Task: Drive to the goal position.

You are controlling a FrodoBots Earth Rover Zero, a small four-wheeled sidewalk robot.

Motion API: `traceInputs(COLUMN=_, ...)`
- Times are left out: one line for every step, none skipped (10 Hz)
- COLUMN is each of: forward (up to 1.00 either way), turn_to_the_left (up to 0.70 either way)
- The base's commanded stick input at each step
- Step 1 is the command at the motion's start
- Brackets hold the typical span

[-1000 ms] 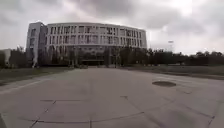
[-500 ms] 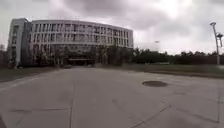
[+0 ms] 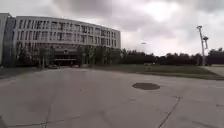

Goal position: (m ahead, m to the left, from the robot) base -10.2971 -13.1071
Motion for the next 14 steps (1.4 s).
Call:
traceInputs(forward=0.70, turn_to_the_left=-0.30)
traceInputs(forward=0.70, turn_to_the_left=-0.30)
traceInputs(forward=0.70, turn_to_the_left=-0.30)
traceInputs(forward=0.70, turn_to_the_left=-0.30)
traceInputs(forward=0.70, turn_to_the_left=-0.30)
traceInputs(forward=0.70, turn_to_the_left=-0.30)
traceInputs(forward=0.70, turn_to_the_left=-0.30)
traceInputs(forward=0.70, turn_to_the_left=-0.30)
traceInputs(forward=0.70, turn_to_the_left=-0.30)
traceInputs(forward=0.70, turn_to_the_left=-0.30)
traceInputs(forward=0.70, turn_to_the_left=-0.30)
traceInputs(forward=0.70, turn_to_the_left=-0.30)
traceInputs(forward=0.70, turn_to_the_left=-0.30)
traceInputs(forward=0.70, turn_to_the_left=-0.30)
